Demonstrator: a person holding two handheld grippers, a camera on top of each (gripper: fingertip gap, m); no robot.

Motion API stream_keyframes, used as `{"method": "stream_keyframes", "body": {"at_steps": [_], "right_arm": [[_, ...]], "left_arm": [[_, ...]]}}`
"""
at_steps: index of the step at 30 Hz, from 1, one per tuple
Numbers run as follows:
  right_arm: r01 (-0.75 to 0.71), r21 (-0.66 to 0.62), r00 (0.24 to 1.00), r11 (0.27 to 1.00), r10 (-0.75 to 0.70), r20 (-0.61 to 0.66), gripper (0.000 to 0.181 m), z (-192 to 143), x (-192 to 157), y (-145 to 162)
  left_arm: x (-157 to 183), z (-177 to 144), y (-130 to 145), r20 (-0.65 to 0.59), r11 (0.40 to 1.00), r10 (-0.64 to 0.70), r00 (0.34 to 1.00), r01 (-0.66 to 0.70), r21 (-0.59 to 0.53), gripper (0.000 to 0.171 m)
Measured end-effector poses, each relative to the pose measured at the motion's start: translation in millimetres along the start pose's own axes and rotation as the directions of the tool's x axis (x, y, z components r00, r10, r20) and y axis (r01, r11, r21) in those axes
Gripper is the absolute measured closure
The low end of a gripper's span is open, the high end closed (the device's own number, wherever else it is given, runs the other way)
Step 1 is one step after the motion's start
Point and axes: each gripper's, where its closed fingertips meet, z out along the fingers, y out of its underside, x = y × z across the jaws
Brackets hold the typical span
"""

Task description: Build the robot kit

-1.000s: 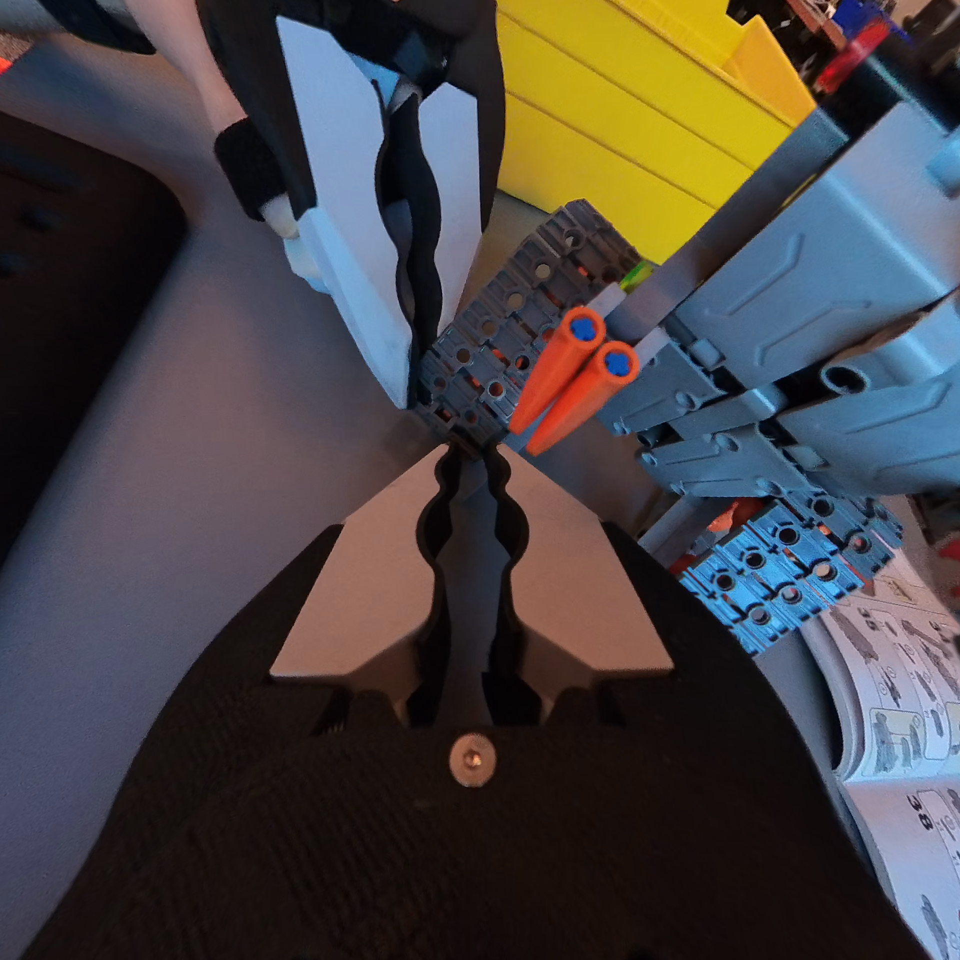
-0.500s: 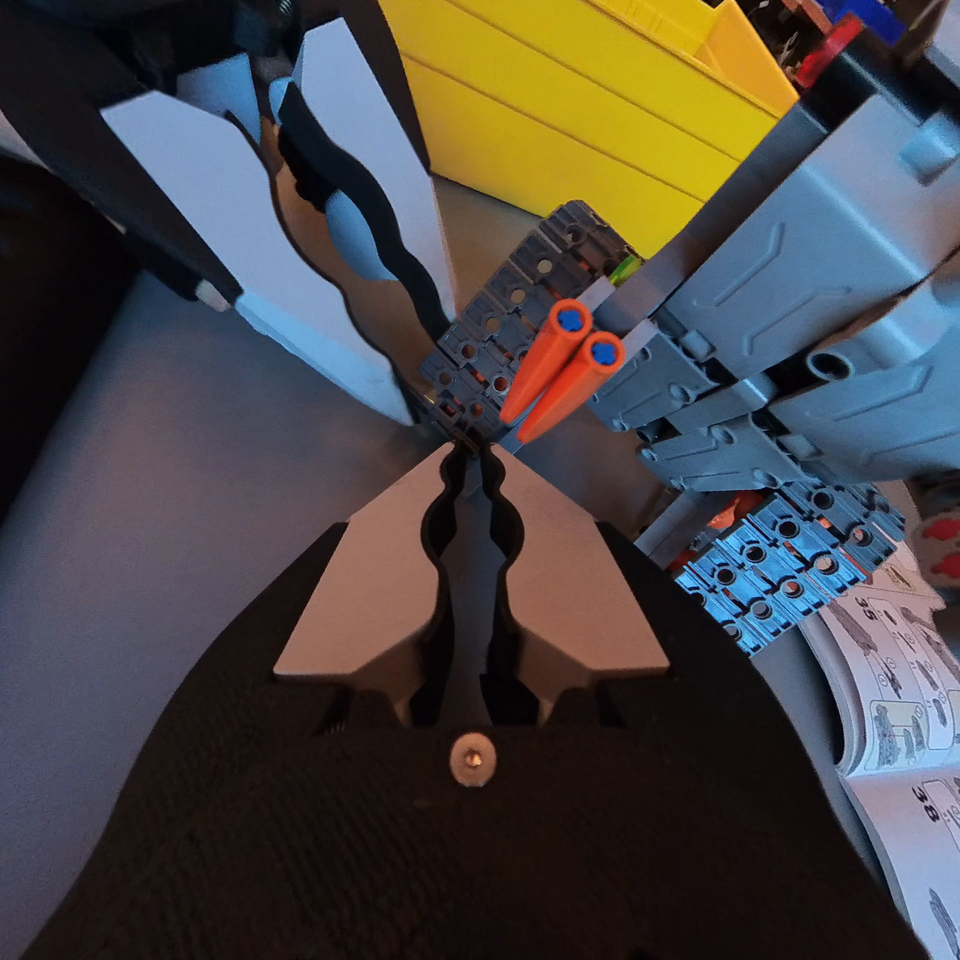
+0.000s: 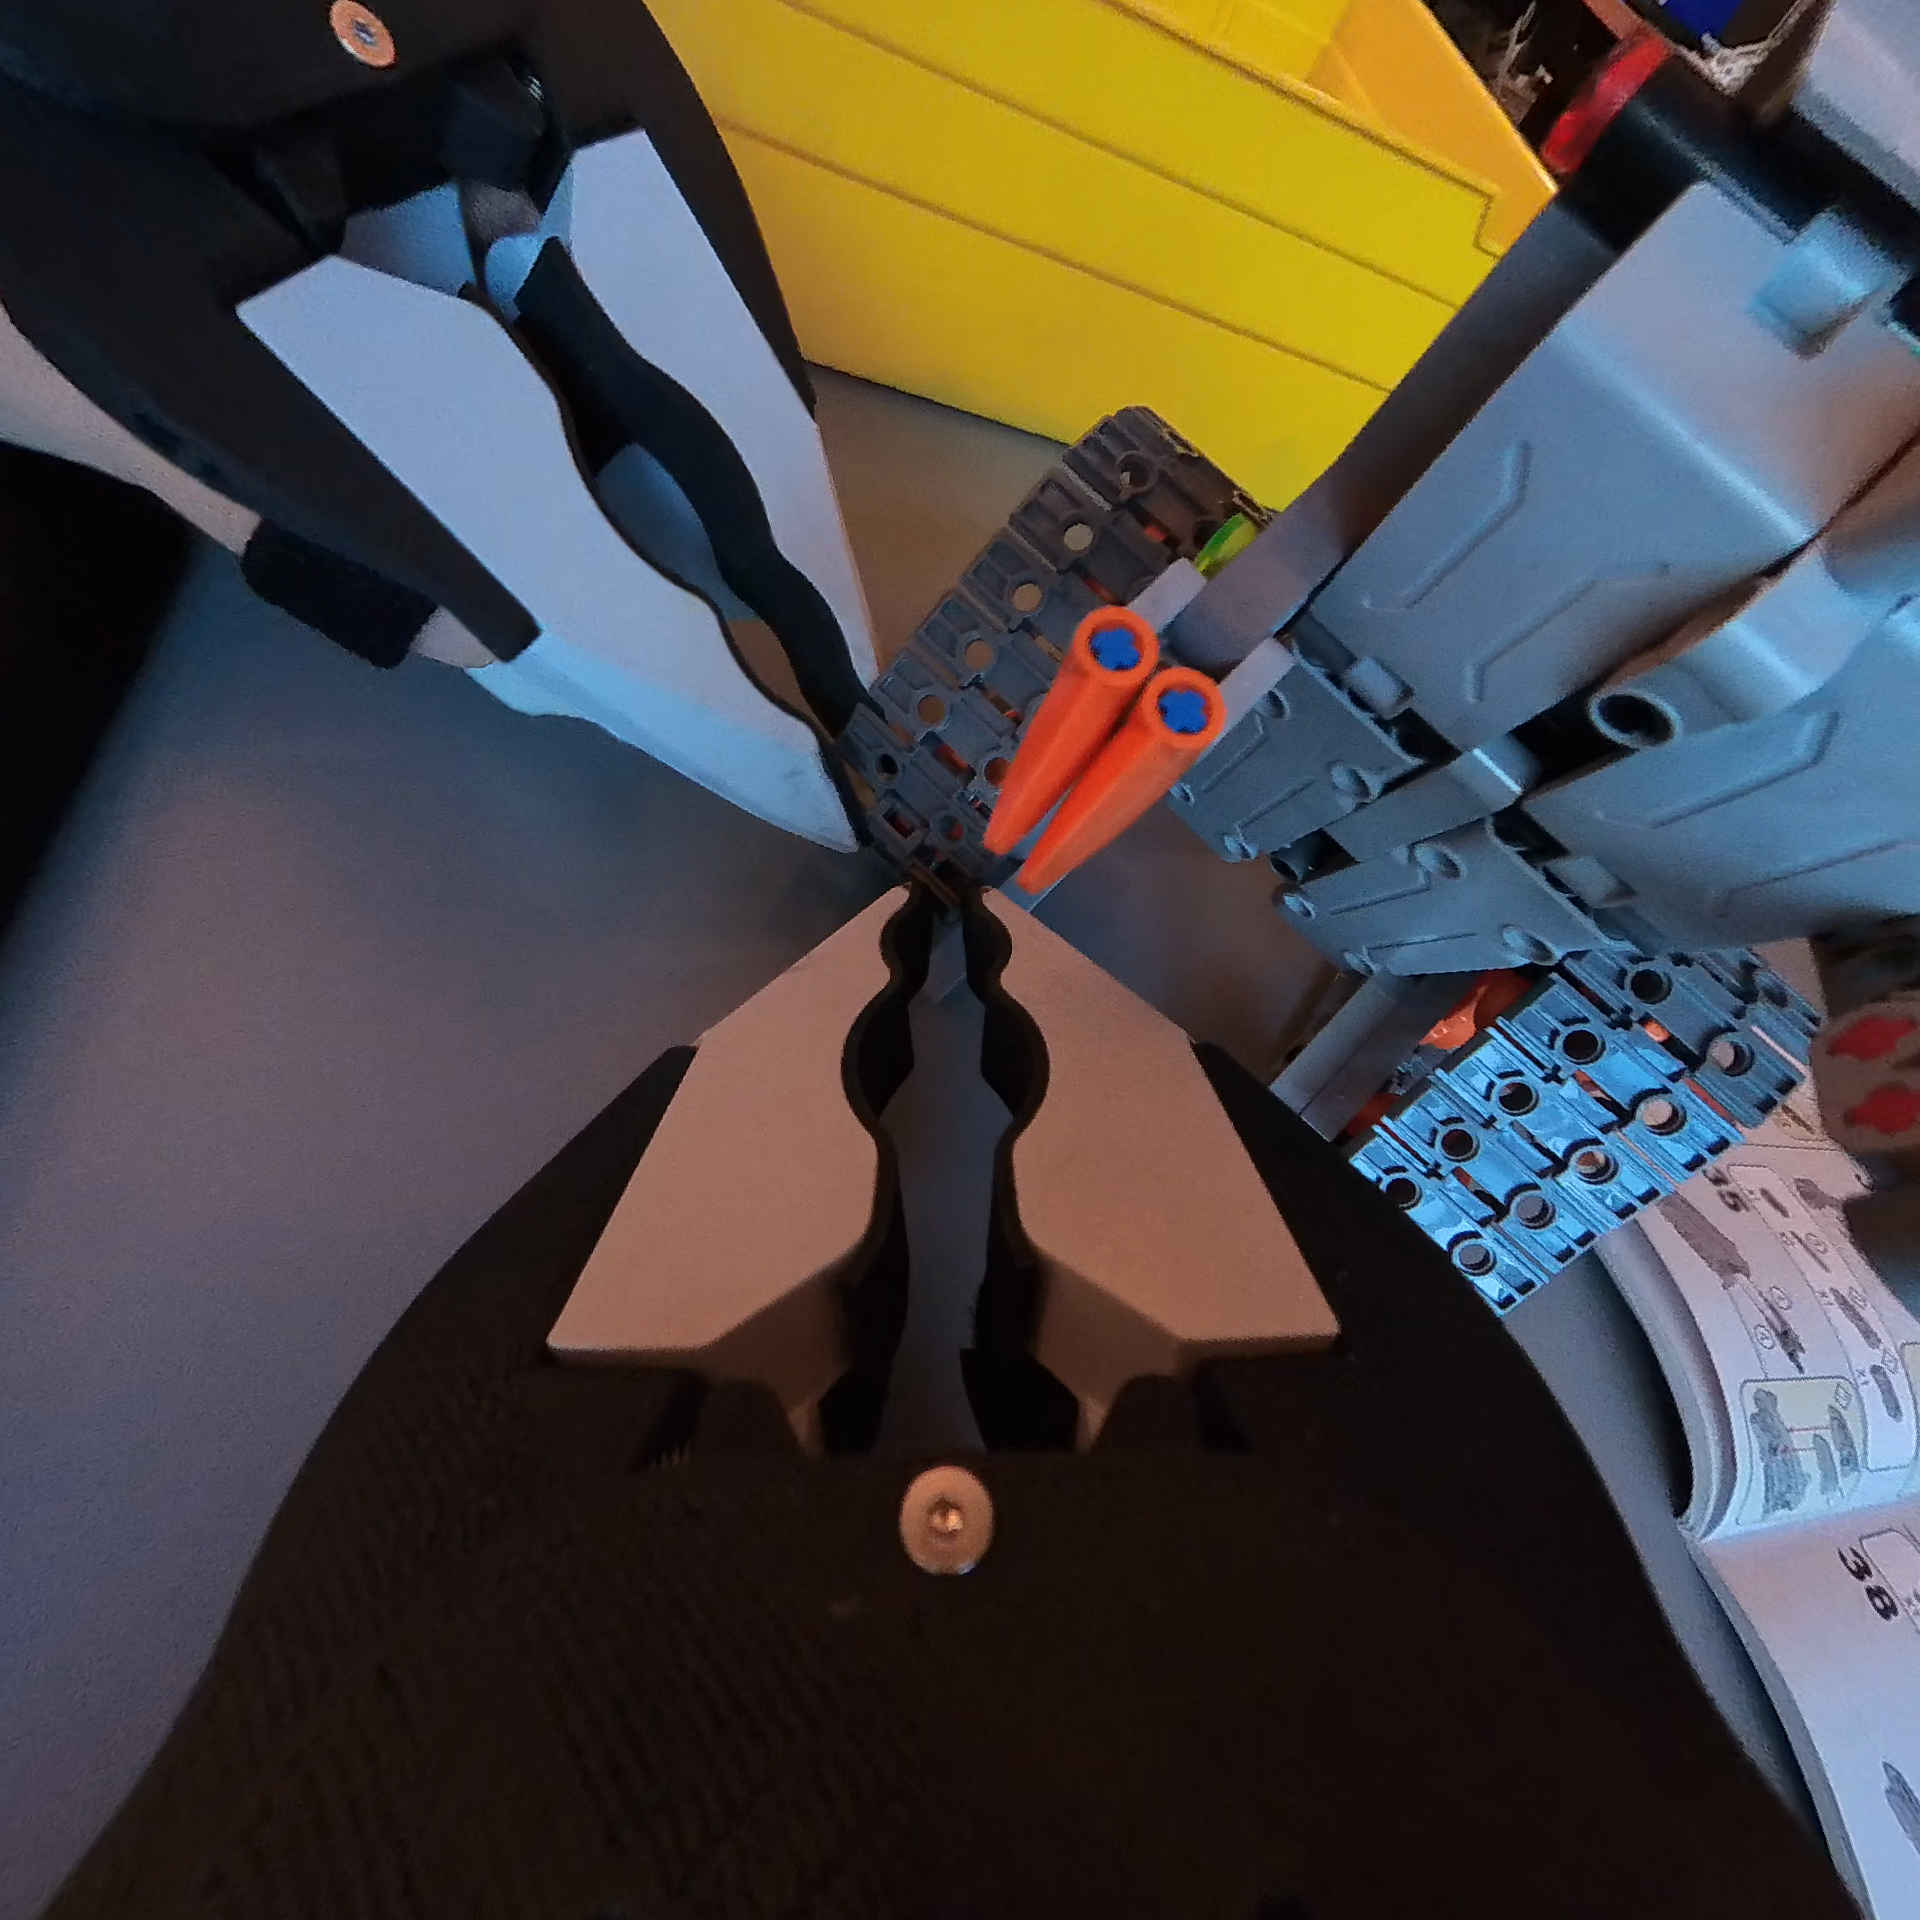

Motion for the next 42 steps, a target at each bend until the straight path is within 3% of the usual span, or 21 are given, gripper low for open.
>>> {"method": "stream_keyframes", "body": {"at_steps": [3, 8, 16, 21, 26, 30, 37, 42], "right_arm": [[-0.015, 0.007, 1.000, 1.000, 0.015, 0.001, 0.174, 1, 3, -1], [-0.086, 0.025, 0.992, 0.996, 0.083, 0.092, 0.155, 3, 1, -4], [-0.081, 0.052, 0.994, 0.995, 0.076, 0.084, 0.158, 11, 8, -11], [-0.201, 0.047, 0.966, 0.979, 0.190, 0.174, 0.156, 11, 8, -13], [-0.108, 0.112, 0.993, 0.988, 0.101, 0.067, 0.155, 0, 17, -19], [-0.196, 0.065, 0.971, 0.978, 0.185, 0.151, 0.147, 10, 7, -14], [-0.313, 0.010, 0.924, 0.950, 0.302, 0.236, 0.157, 17, 3, -14], [-0.368, 0.047, 0.905, 0.929, 0.346, 0.246, 0.164, 15, 7, -19]], "left_arm": [[-3, 1, -2, -0.052, 0.998, -0.065, 0.997, 0.065, 0.004, 0.162], [-6, 1, -2, -0.112, 0.993, -0.119, 0.987, 0.120, 0.006, 0.162], [-9, -2, -3, -0.198, 0.981, -0.189, 0.962, 0.194, 0.006, 0.162], [-11, -4, -2, -0.243, 0.971, -0.230, 0.942, 0.238, 0.002, 0.162], [-11, -5, -2, -0.281, 0.964, -0.258, 0.924, 0.267, -0.007, 0.162], [-11, -5, -2, -0.291, 0.964, -0.258, 0.921, 0.267, -0.010, 0.162], [-11, -6, -2, -0.313, 0.962, -0.264, 0.912, 0.273, -0.016, 0.162], [-11, -7, -1, -0.316, 0.961, -0.266, 0.910, 0.276, -0.015, 0.162]]}}
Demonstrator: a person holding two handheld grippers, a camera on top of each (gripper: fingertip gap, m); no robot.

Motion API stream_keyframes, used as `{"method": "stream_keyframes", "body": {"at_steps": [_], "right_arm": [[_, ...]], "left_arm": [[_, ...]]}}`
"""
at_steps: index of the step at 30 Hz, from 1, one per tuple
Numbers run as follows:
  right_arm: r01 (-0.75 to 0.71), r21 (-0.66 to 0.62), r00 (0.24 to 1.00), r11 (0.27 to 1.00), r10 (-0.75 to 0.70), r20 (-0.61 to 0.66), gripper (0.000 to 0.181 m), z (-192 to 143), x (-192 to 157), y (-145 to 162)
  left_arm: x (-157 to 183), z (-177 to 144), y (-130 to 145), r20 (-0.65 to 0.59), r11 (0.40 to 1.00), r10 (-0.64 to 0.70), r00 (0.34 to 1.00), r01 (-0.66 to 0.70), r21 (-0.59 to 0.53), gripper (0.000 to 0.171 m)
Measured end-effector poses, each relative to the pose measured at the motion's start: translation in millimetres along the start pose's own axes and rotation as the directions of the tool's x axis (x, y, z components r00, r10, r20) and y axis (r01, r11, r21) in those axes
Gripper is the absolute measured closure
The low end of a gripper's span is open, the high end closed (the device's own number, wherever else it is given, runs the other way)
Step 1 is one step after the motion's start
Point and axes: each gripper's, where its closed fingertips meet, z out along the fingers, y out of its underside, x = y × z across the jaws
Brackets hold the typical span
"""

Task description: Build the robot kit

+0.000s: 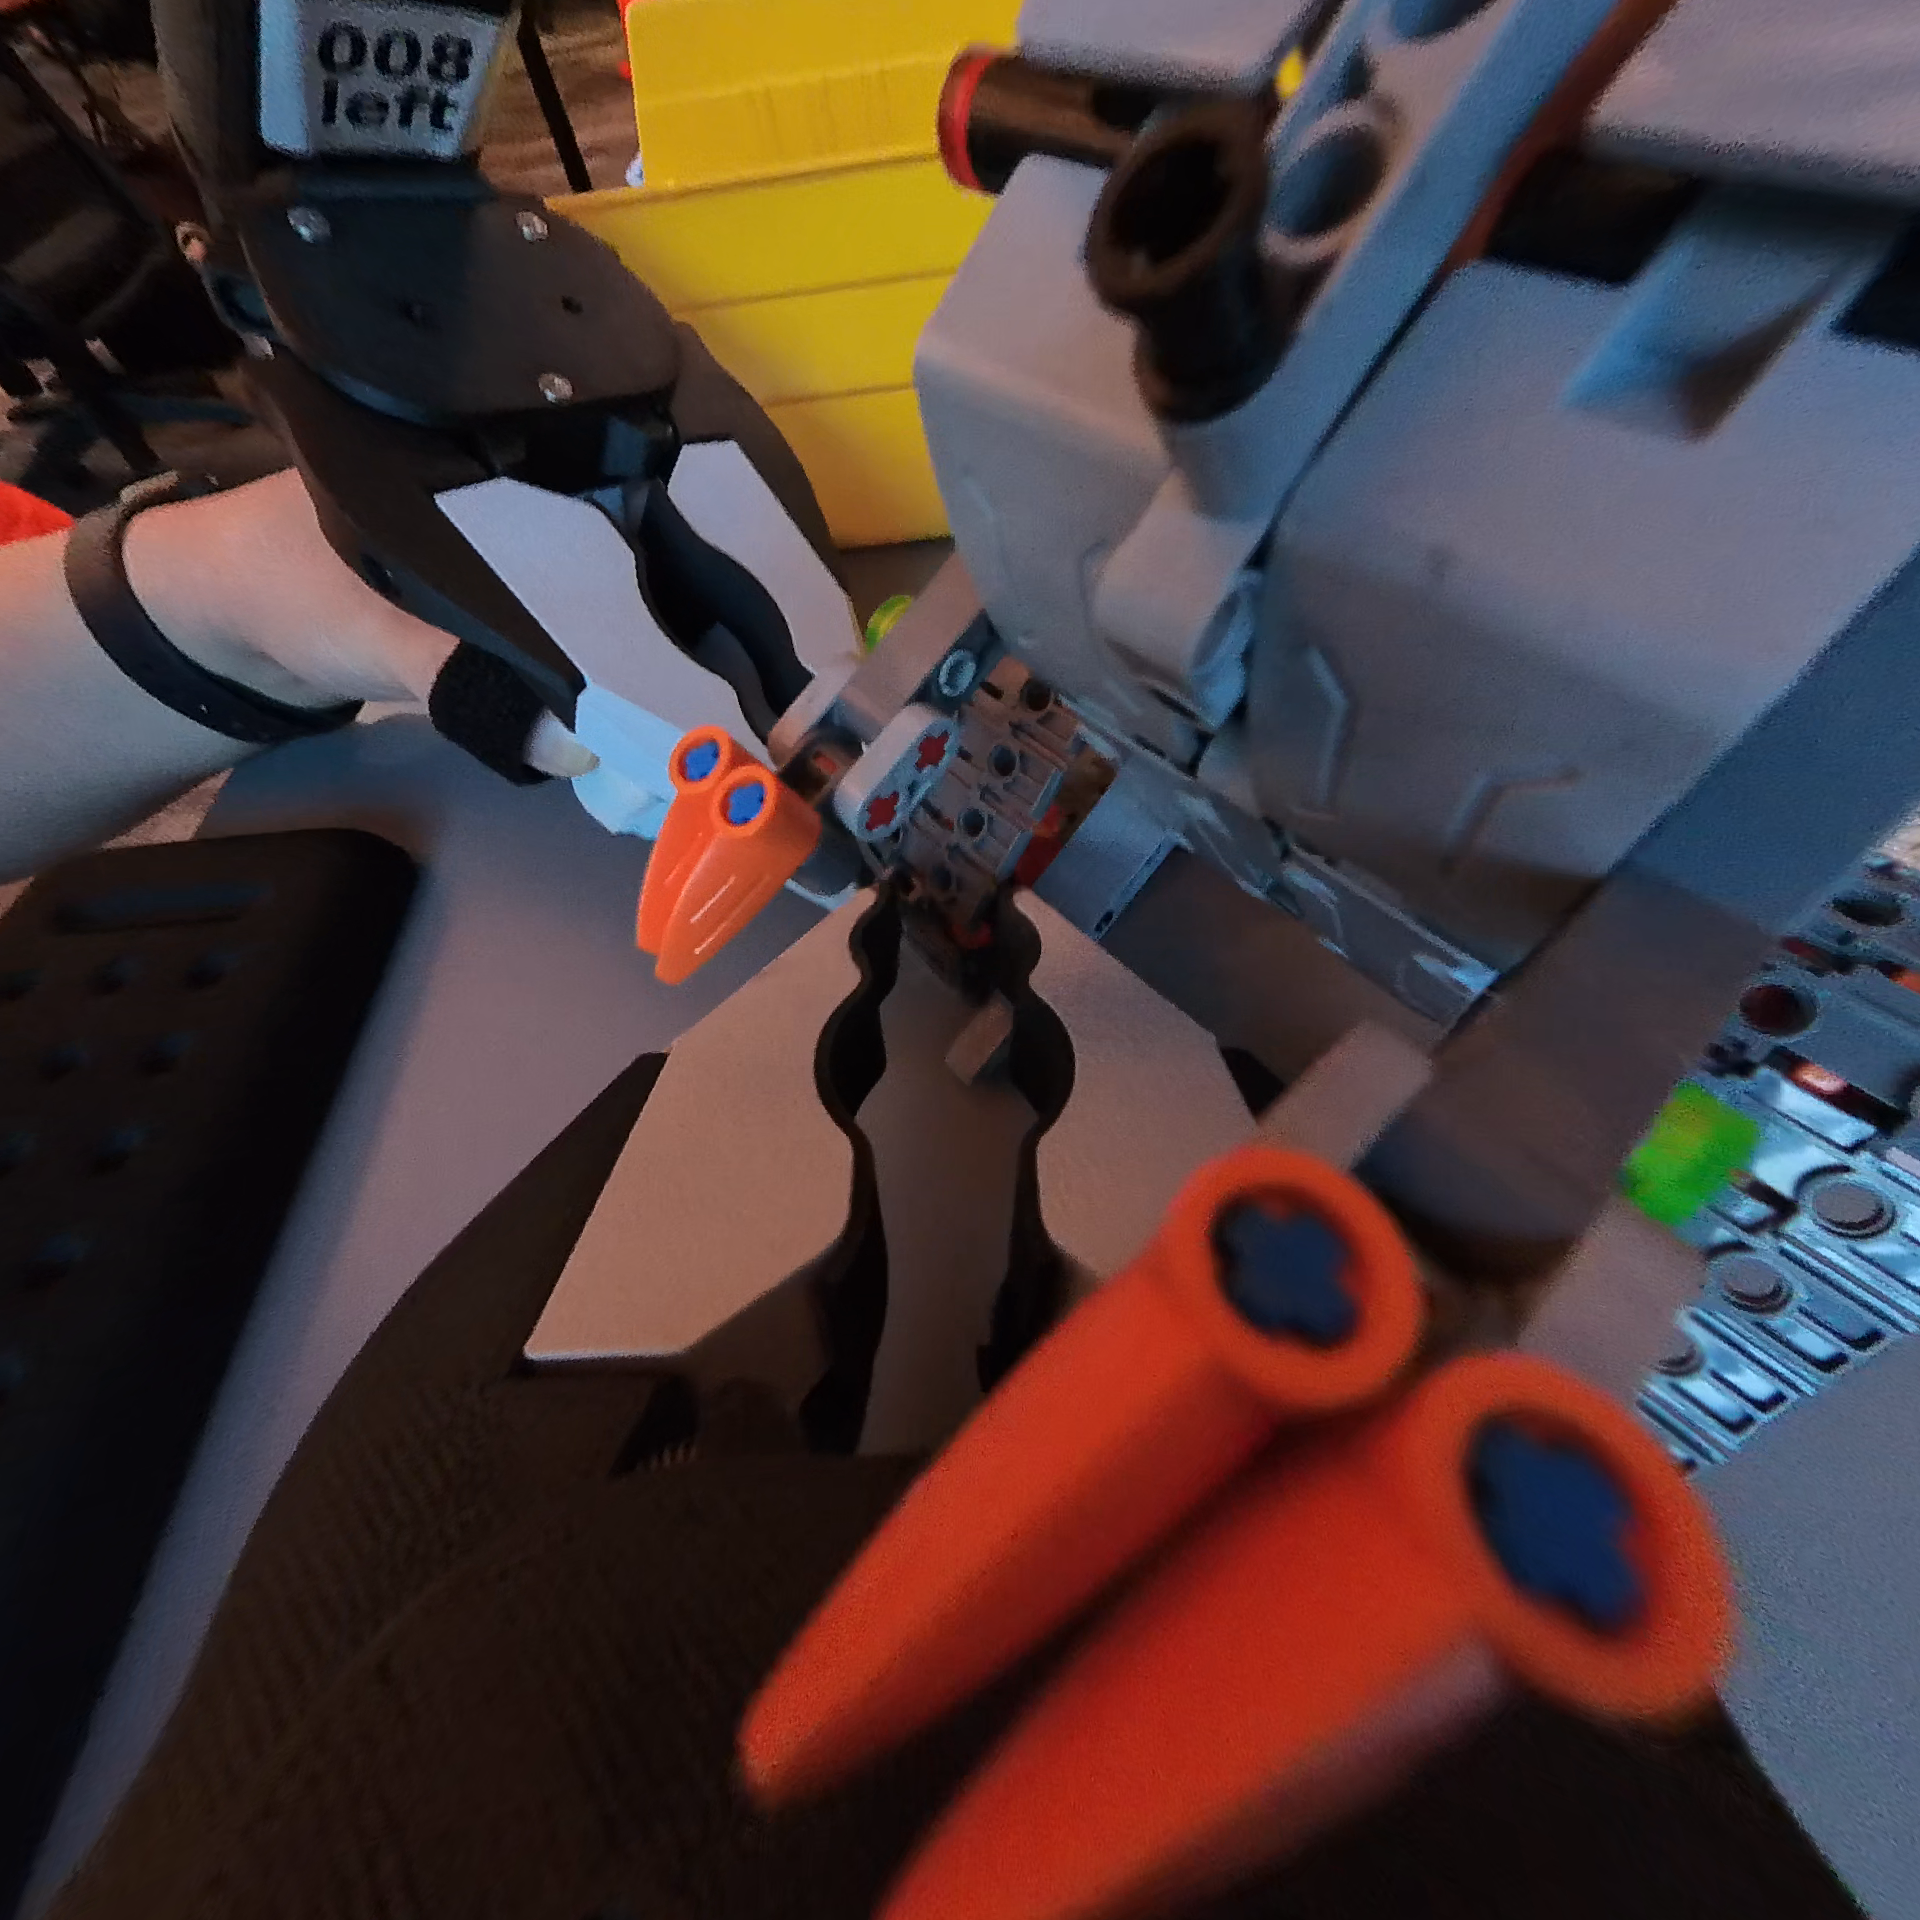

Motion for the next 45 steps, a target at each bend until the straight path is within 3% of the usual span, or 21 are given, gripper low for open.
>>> {"method": "stream_keyframes", "body": {"at_steps": [6, 22, 28, 45], "right_arm": [[0.049, -0.006, 0.999, 0.999, -0.049, -0.004, 0.162, -0.3, -1.7, 0.8], [0.000, -0.006, 1.000, 1.000, 0.000, -0.013, 0.163, 0.1, 1.8, 0.3], [-0.059, -0.010, 0.997, 0.998, 0.060, 0.058, 0.165, -2.0, -1.1, 1.5], [0.089, -0.026, 0.996, 0.996, -0.089, 0.012, 0.164, -4.3, -3.0, 2.2]], "left_arm": [[0.1, 0.1, 0.0, 0.000, 1.000, -0.006, 1.000, 0.006, 0.001, 0.162], [-1.1, 3.3, -2.8, 0.023, 1.000, -0.020, 1.000, 0.020, 0.010, 0.163], [1.3, 3.3, -1.9, 0.018, 1.000, -0.017, 1.000, 0.017, 0.009, 0.163], [4.9, 1.1, -2.8, 0.030, 0.999, -0.013, 0.999, 0.012, 0.030, 0.164]]}}
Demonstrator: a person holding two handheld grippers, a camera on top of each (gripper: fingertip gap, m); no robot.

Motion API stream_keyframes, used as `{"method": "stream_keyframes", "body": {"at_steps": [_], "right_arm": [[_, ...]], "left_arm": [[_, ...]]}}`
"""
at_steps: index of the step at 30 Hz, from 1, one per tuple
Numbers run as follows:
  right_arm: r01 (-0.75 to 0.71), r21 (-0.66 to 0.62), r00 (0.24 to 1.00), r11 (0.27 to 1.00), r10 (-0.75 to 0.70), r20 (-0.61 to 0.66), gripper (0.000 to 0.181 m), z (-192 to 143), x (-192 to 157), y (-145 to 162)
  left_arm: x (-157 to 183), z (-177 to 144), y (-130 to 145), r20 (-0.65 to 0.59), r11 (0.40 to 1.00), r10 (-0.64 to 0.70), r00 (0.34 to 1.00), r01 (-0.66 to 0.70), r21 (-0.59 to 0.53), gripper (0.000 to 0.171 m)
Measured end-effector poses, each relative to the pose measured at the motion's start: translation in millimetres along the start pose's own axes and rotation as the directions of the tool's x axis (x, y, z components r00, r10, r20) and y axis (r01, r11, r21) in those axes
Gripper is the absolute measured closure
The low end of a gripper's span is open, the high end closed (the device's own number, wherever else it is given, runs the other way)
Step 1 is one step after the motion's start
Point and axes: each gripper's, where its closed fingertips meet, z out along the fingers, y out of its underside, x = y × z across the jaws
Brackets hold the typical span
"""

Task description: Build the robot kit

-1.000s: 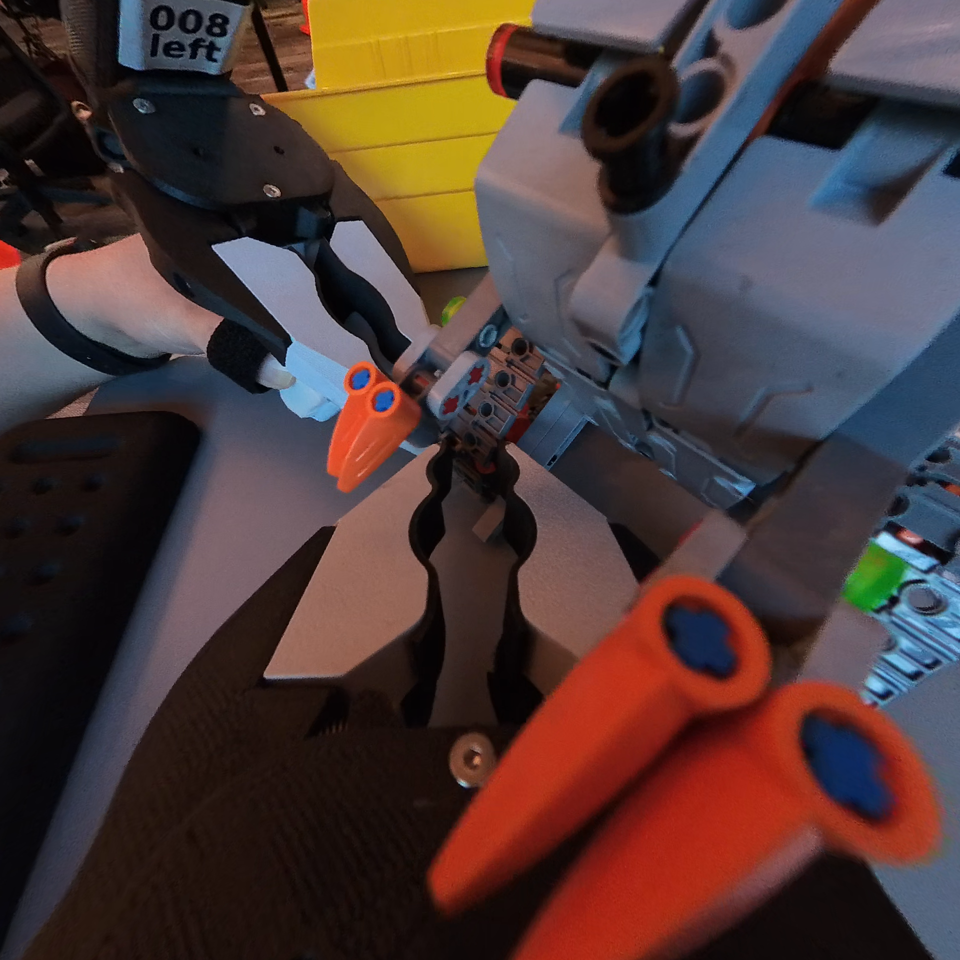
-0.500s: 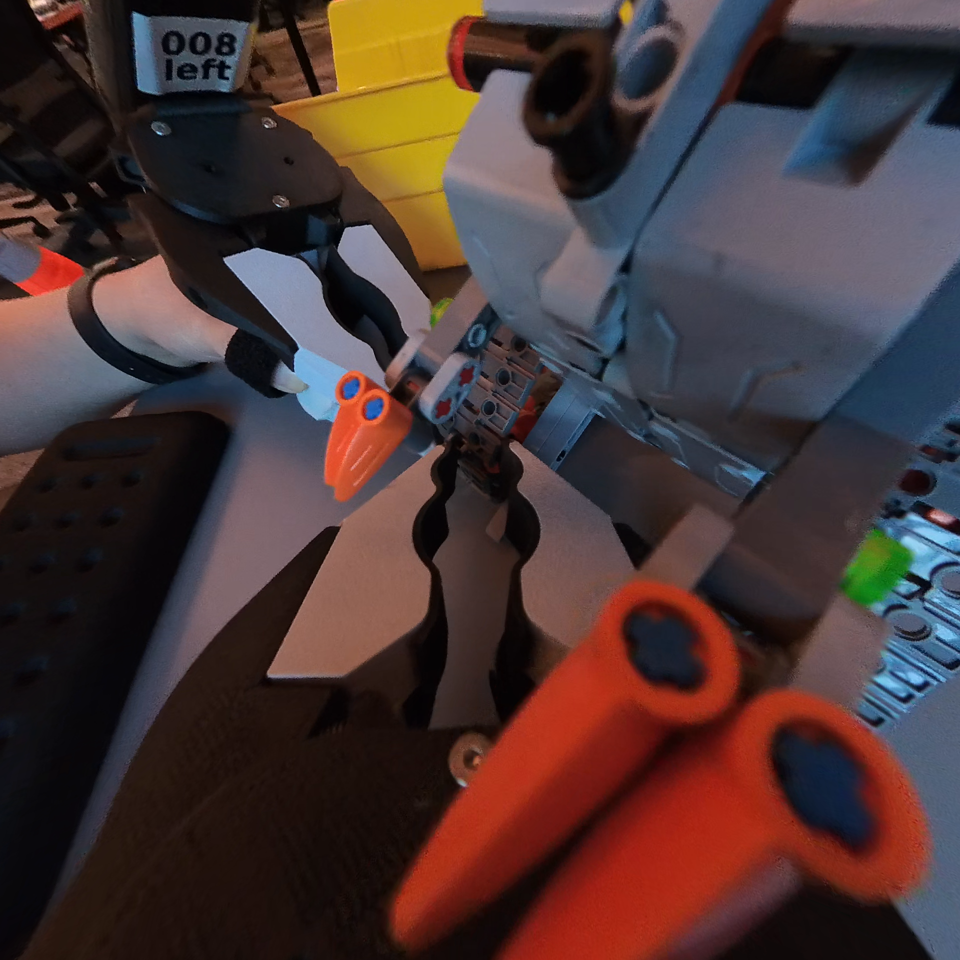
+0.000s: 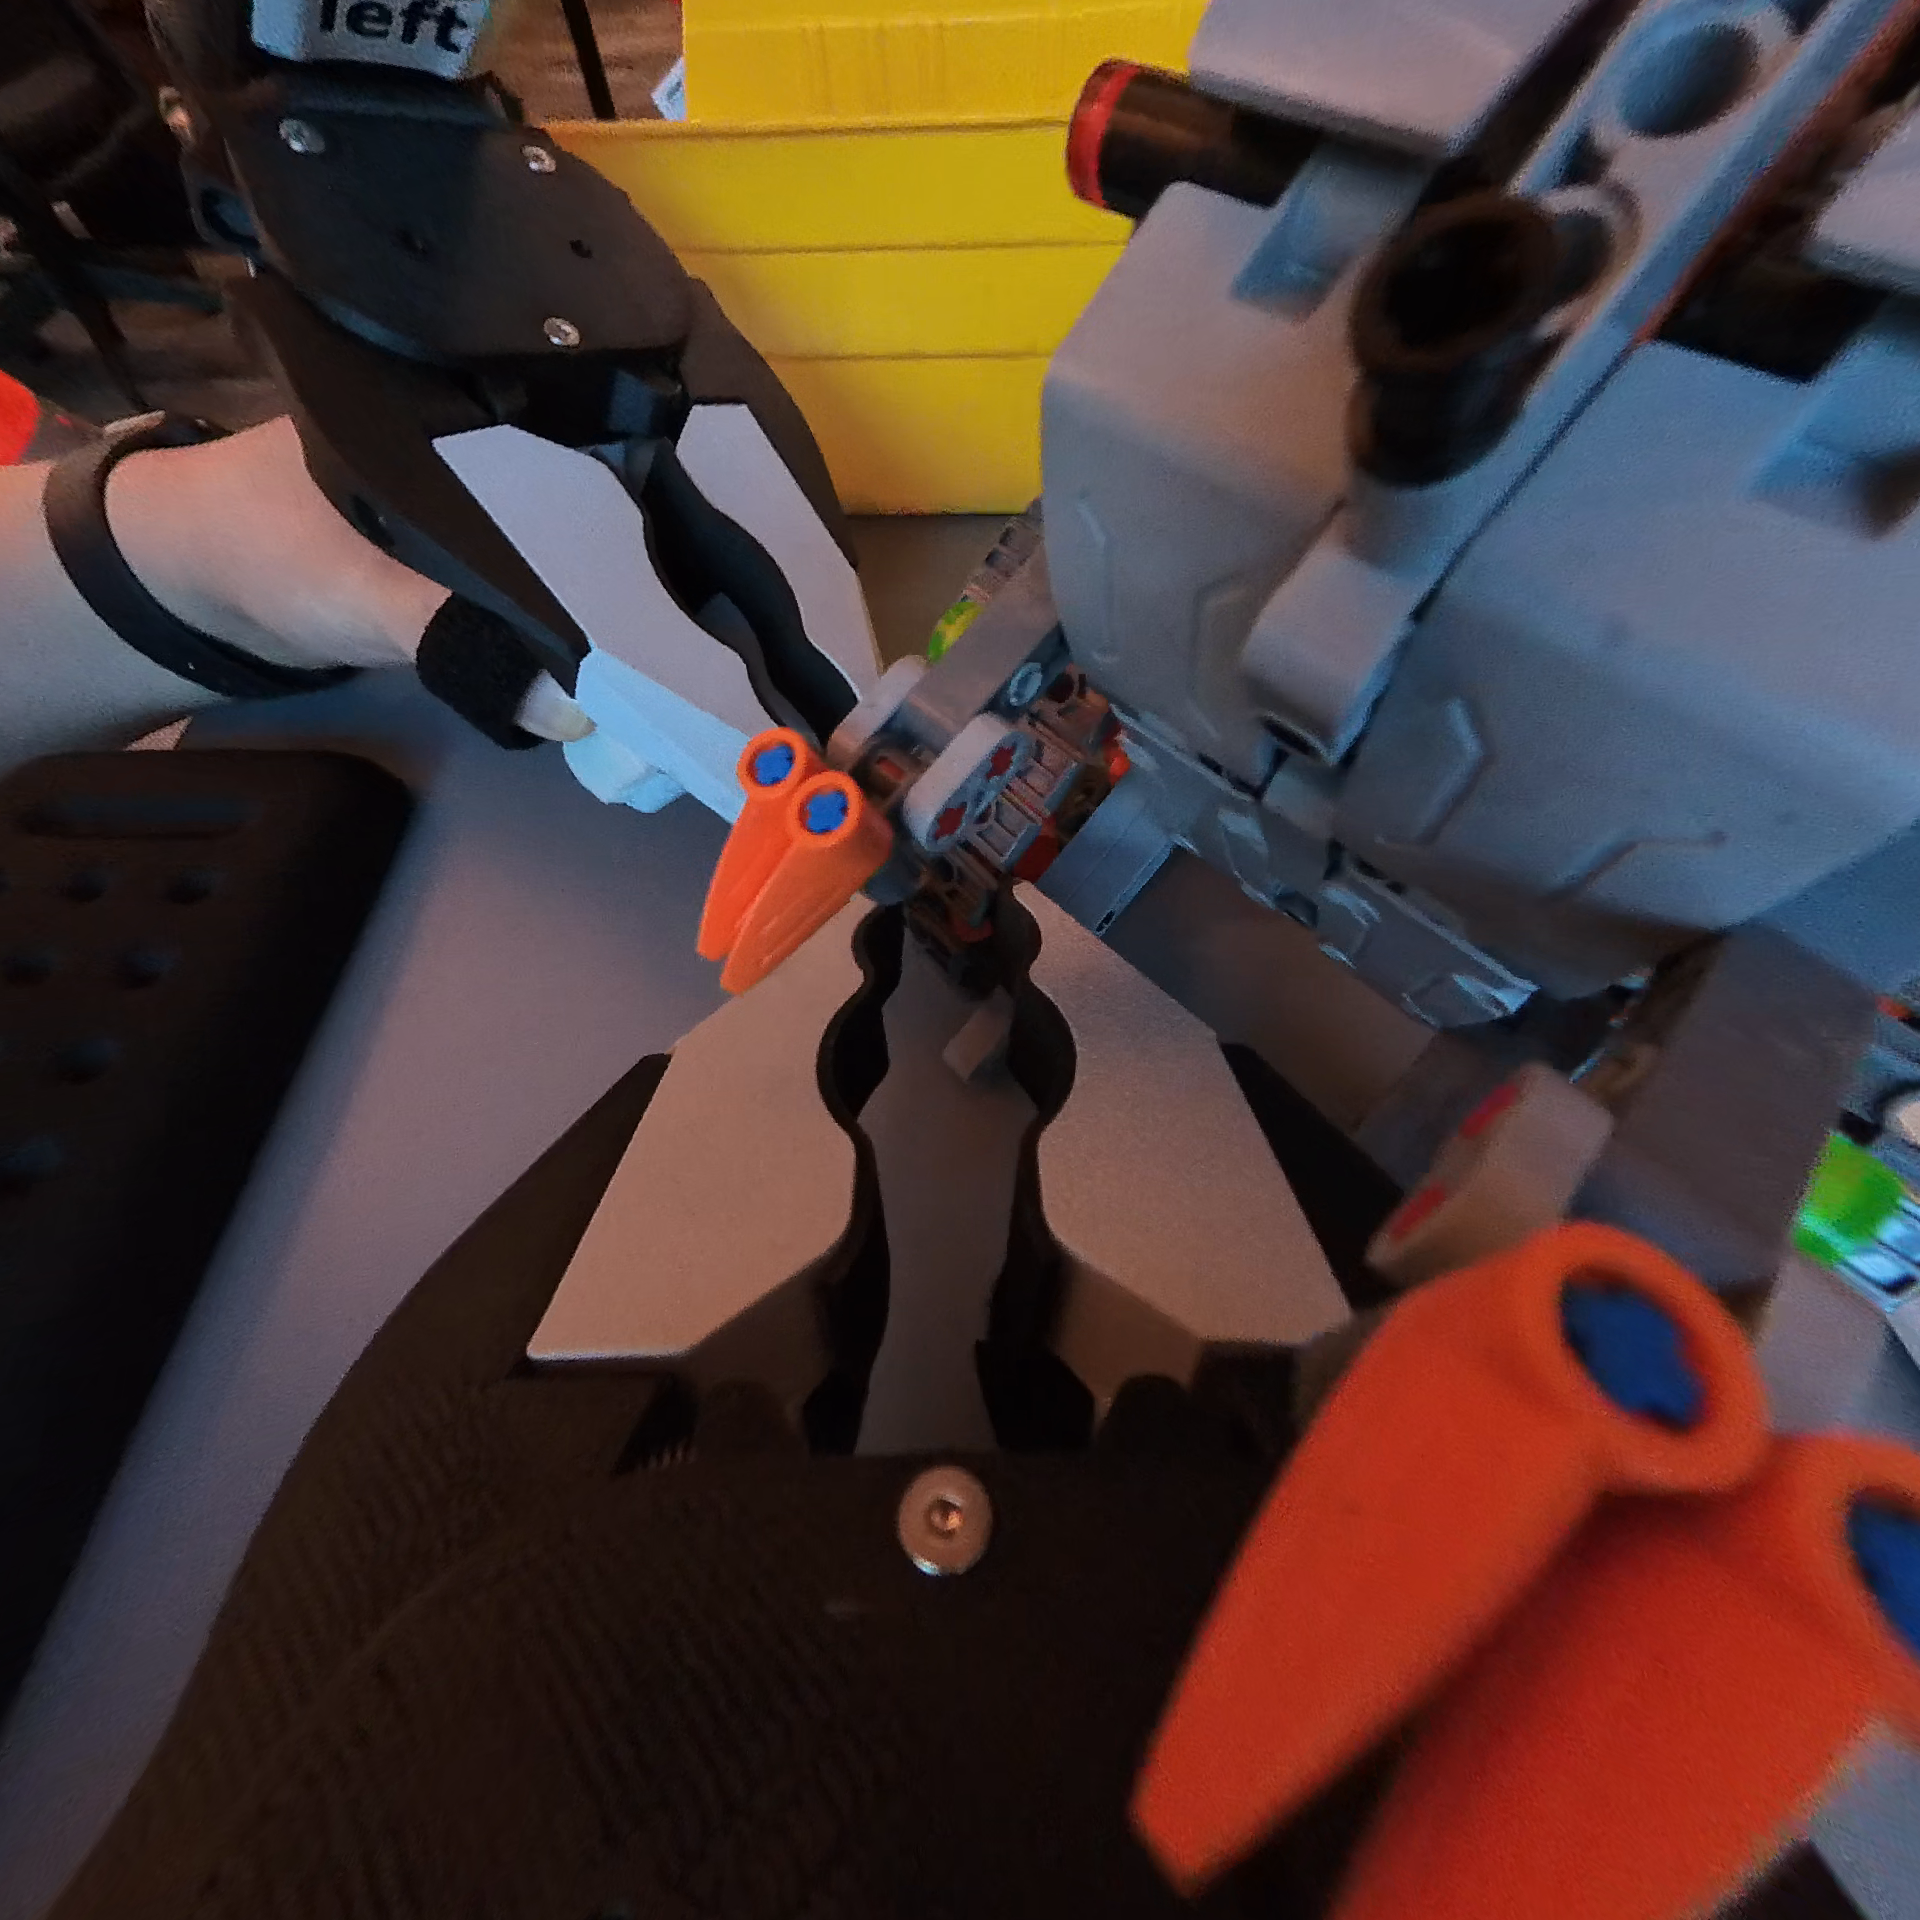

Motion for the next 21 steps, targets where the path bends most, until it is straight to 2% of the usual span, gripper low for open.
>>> {"method": "stream_keyframes", "body": {"at_steps": [3, 7, 13, 21], "right_arm": [[-0.026, 0.020, 0.999, 0.999, 0.026, 0.031, 0.164, -1.5, -3.1, -1.0], [0.010, 0.044, 0.999, 0.999, -0.011, 0.038, 0.164, -5.1, -7.4, -1.7], [-0.052, 0.054, 0.996, 0.997, 0.048, 0.075, 0.164, -4.0, -9.0, -3.9], [-0.103, 0.056, 0.993, 0.993, 0.100, 0.059, 0.165, -0.5, -7.8, -5.5]], "left_arm": [[2.3, -1.6, -0.1, 0.000, 1.000, 0.019, 1.000, -0.019, 0.008, 0.164], [8.0, -3.2, -0.1, 0.011, 0.996, 0.083, 0.997, -0.083, 0.017, 0.164], [8.8, -5.2, -0.5, -0.021, 0.999, 0.036, 0.999, -0.035, 0.027, 0.164], [5.7, -4.6, 0.1, -0.006, 0.999, 0.023, 1.000, -0.023, 0.022, 0.164]]}}
